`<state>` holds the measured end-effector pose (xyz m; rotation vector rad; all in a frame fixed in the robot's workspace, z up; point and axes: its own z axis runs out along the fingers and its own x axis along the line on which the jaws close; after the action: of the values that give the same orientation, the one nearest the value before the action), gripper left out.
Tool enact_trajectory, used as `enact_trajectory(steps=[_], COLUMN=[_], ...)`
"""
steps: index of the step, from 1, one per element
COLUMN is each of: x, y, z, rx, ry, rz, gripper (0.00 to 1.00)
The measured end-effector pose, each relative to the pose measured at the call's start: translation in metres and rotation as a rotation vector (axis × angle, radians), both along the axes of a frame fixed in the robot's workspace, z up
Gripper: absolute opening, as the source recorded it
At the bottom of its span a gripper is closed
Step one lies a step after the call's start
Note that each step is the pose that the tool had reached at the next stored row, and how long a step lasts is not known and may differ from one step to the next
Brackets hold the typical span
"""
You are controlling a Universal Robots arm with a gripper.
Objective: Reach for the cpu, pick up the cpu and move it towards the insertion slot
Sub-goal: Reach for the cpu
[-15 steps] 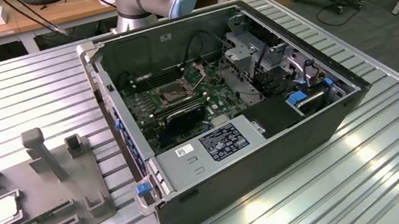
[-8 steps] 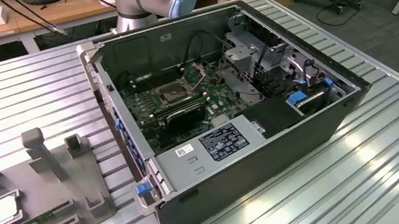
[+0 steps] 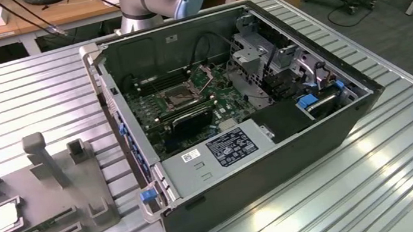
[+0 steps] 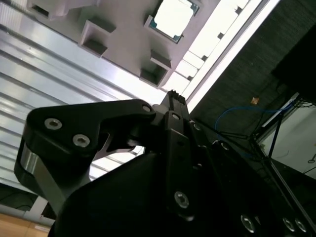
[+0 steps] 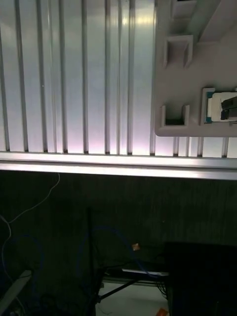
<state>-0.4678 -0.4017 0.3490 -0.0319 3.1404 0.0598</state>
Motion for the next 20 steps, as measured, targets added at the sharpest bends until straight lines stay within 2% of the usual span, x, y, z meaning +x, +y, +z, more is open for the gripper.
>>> enact_trajectory(steps=[1,4,7,9,10,11,12,13,15,18,19,20], x=[-0.0001,-0.0002,-0.0004,-0.0006,-0.0006,-0.0006,-0.0006,-0.0006,-0.0006,-0.0006,-0.0003,0.0002], y=[-0.0013,-0.0039,-0.0057,-0.0068,-0.008,-0.0098,-0.012,-0.0153,-0.0239,-0.0375,-0.0395,-0.0406], z=[-0.0003,-0.0023,-0.0075,-0.0112,-0.0129,-0.0147,-0.0166,-0.0184,-0.0221,-0.0276,-0.0295,-0.0314], rx=[0.0,0.0002,0.0,0.0,-0.0001,-0.0002,-0.0001,-0.0001,0.0,0.0001,0.0005,0.0015], ry=[0.0,-0.0004,0.0,0.0,0.0,0.0002,0.0001,0.0,0.0,0.0,-0.0001,-0.0003], rz=[0.0,0.0,0.0,0.0,0.0,0.0,0.0,-0.001,-0.001,-0.001,-0.001,-0.002], gripper=[0.11,0.29,0.35,0.47,0.47,0.53,0.58,0.58,0.7,0.76,0.82,0.82])
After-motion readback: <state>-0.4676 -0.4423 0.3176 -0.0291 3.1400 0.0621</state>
